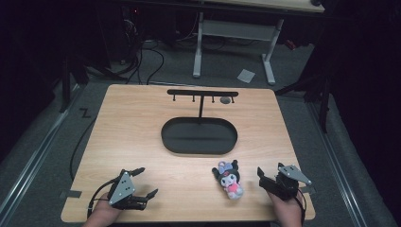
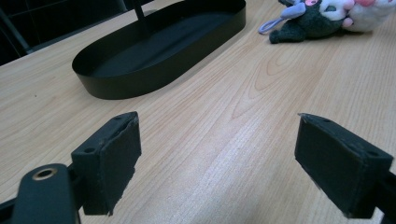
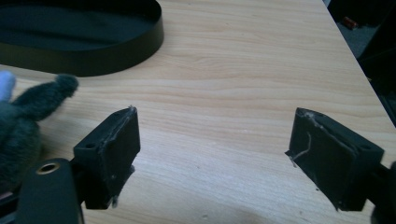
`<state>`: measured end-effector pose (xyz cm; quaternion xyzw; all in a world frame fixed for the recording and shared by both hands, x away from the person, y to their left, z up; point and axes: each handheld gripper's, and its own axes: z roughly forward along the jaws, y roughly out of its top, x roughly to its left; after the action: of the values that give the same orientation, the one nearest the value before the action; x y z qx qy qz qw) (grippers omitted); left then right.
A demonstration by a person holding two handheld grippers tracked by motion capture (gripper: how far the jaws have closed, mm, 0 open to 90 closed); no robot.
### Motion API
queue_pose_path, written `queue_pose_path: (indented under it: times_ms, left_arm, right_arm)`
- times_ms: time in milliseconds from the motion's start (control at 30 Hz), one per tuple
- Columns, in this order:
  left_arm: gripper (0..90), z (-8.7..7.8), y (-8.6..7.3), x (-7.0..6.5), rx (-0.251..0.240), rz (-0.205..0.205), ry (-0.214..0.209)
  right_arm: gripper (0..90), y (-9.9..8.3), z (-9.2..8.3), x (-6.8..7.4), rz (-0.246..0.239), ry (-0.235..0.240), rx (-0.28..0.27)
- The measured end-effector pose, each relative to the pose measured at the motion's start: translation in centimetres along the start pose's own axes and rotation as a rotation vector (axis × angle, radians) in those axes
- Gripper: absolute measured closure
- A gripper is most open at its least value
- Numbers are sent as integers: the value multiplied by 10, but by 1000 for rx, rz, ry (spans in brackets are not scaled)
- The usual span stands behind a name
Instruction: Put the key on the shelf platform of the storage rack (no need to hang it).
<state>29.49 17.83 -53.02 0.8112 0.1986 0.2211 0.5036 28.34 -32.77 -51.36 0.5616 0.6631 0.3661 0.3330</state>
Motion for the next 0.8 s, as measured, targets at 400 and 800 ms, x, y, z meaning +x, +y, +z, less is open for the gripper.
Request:
queue_pose_path:
  times_ms: [400,800]
  left_arm:
    - [150,-1,0,-1,-7,11,-4]
    - [150,-1,0,-1,-8,7,-2]
  right_arm:
    - [156,21,1,12,-25,45,88]
    - [185,36,-4,12,-124,57,222]
